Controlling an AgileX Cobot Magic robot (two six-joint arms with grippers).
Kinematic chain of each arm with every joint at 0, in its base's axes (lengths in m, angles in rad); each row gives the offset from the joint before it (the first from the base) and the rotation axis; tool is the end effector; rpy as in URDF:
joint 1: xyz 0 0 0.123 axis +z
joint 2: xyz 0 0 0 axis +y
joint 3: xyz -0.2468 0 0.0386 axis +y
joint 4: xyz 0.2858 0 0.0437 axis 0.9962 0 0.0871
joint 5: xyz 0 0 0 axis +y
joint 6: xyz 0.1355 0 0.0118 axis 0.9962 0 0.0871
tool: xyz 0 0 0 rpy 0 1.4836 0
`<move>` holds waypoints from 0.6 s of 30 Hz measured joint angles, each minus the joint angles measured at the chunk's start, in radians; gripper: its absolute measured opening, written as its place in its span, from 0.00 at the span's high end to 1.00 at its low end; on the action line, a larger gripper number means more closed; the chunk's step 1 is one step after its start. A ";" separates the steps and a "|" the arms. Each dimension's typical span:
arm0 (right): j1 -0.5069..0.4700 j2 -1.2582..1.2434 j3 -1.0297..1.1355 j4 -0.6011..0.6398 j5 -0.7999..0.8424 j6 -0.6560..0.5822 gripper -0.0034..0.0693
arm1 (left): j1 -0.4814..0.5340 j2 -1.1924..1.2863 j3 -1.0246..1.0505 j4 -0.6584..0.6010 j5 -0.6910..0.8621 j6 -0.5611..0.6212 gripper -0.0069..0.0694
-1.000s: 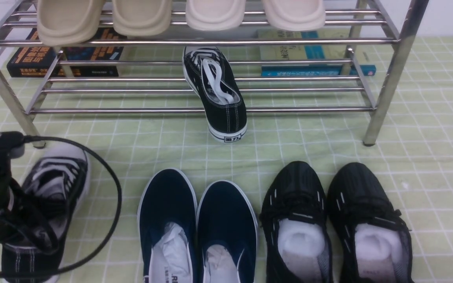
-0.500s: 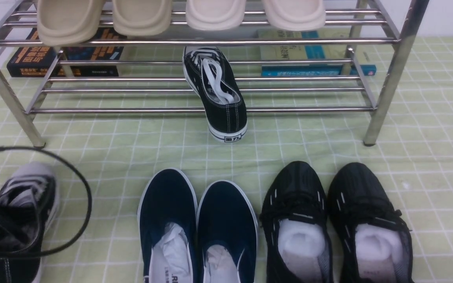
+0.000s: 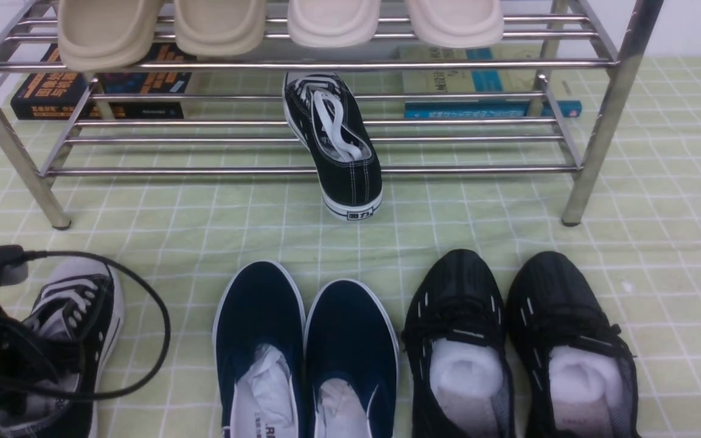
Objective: Take the shoes off the shelf with your hand from the green coffee tablecloth.
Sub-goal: 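Set the held shoe down on the floor in front of the rack with the left gripper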
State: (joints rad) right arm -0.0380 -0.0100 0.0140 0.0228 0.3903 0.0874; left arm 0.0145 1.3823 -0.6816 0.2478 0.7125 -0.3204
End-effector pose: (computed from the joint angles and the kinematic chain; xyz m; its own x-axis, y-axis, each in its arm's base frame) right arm 0.1684 -0.0052 0.1605 -0.2970 0.1196 -0.9474 0.0622 0.9924 0.1058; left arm 0.2724 0.0258 0.0920 -0.9507 -0.1430 -0.2752 -0.1815 0.9760 0.1200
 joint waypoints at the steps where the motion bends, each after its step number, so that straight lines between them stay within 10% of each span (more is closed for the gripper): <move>1: 0.000 0.000 0.000 0.000 0.000 0.000 0.63 | 0.000 0.001 0.000 0.001 0.000 0.000 0.87; 18: 0.000 0.000 0.000 0.000 0.000 0.000 0.63 | 0.000 -0.016 -0.152 0.021 0.257 -0.094 0.26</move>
State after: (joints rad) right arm -0.0380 -0.0100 0.0140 0.0228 0.3903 0.0874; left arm 0.0145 1.3661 -0.8337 0.2689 0.9693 -0.4146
